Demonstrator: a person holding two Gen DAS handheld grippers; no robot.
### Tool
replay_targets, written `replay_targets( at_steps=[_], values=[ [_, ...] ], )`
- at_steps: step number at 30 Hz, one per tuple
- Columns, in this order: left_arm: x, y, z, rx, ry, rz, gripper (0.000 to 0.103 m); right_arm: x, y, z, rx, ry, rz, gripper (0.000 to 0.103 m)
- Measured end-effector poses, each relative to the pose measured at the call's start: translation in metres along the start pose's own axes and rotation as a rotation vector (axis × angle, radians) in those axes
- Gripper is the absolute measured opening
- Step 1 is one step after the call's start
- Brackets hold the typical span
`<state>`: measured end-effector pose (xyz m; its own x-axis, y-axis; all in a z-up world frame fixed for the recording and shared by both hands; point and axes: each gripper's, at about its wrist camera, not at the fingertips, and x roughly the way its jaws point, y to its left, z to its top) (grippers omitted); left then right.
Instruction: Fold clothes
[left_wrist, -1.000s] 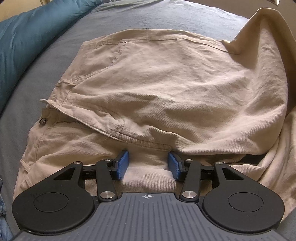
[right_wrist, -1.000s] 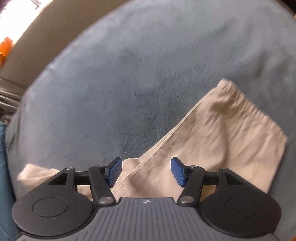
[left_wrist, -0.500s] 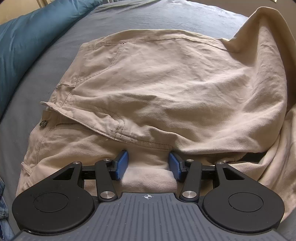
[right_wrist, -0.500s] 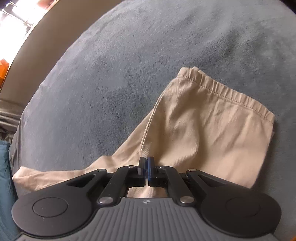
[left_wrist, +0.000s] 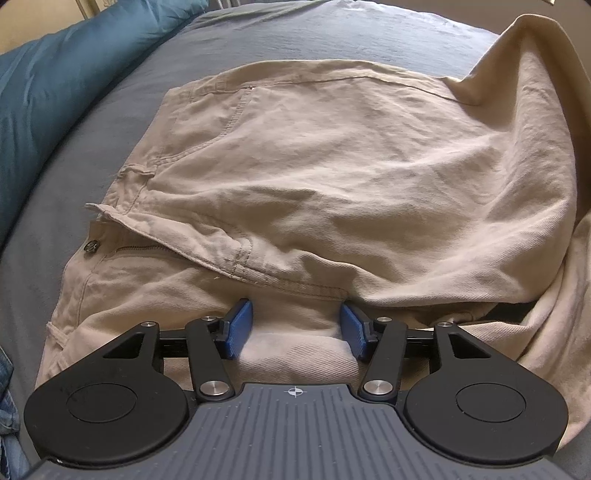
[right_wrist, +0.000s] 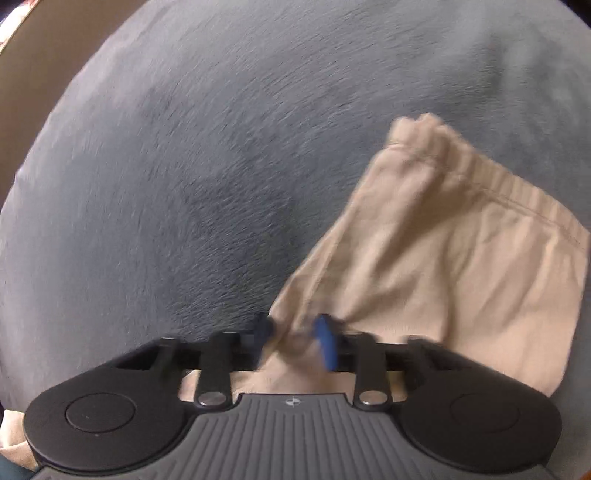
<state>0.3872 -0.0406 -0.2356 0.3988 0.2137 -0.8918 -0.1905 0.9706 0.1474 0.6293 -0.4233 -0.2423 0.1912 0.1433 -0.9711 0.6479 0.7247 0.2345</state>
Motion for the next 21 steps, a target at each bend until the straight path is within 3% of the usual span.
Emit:
replay_targets(
  at_steps=[3, 10, 17, 21],
  values=[
    [0.0, 0.0, 0.0, 0.008, 0.001, 0.002, 0.054, -0.01, -0.027, -0.008, 0.039, -0.024, 0.107, 0.006],
    [0.001, 0.001, 0.0, 0.023, -0.001, 0.009, 0.059, -0.057, -0.079, -0.04, 0.043, -0.136, 0.313, 0.005],
    [0.001, 0.0, 0.002, 0.018, 0.009, 0.012, 0.059, -0.105, -0.114, -0.068, 0.071, -0.214, 0.413, 0.005],
    [0.001, 0.0, 0.002, 0.02, 0.012, 0.011, 0.059, -0.124, -0.144, -0.074, 0.066, -0.211, 0.465, 0.006]
  ],
)
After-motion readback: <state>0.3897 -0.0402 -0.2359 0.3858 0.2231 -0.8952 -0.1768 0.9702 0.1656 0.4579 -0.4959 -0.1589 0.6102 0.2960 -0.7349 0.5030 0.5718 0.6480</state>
